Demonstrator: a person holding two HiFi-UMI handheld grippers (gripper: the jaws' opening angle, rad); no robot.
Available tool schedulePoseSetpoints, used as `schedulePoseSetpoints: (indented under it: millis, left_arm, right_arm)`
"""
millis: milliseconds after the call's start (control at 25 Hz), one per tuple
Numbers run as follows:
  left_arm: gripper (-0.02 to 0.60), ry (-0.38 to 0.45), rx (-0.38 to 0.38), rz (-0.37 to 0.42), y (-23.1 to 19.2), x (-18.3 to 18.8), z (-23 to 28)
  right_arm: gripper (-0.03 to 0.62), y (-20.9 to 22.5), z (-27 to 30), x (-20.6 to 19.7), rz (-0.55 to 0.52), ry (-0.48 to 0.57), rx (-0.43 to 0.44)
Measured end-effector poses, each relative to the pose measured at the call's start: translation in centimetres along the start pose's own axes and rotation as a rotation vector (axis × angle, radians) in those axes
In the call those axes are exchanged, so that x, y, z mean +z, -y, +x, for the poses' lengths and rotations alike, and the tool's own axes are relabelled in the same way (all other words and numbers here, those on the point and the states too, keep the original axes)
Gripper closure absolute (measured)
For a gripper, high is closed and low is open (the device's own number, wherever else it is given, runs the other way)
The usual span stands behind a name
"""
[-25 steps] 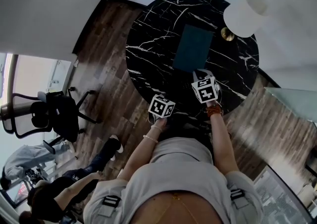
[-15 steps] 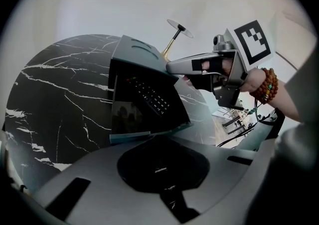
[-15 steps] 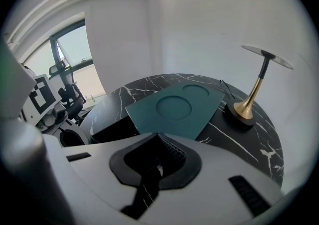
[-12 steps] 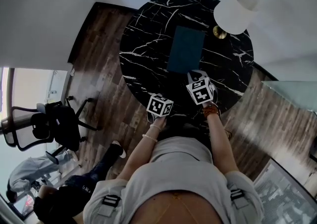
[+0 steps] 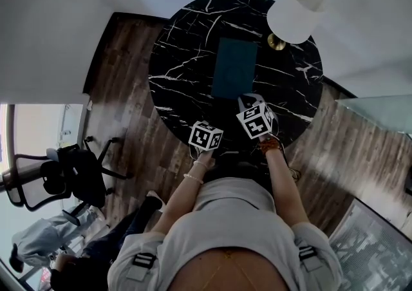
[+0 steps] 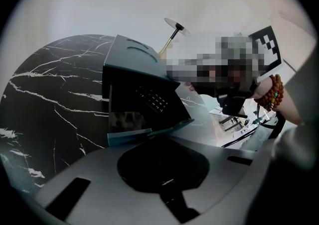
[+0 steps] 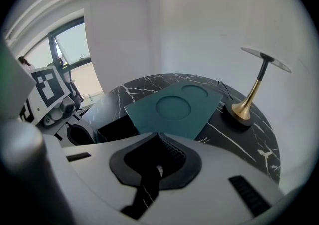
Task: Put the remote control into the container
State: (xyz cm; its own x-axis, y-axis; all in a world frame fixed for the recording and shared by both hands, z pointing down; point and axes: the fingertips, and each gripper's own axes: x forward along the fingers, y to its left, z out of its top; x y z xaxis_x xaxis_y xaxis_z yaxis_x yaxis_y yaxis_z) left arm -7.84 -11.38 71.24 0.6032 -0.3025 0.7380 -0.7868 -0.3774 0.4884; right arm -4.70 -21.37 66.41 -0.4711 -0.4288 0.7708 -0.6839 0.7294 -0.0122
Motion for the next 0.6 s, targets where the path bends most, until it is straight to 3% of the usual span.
schedulePoseSetpoints:
  millis: [600]
  left_arm:
    - [0.577, 0.015, -0.003, 0.025, -1.2, 3.0, 1.1]
  right_arm:
    - [0.582, -0.1, 0.0, 0.0, -0.005, 0.006, 0.003]
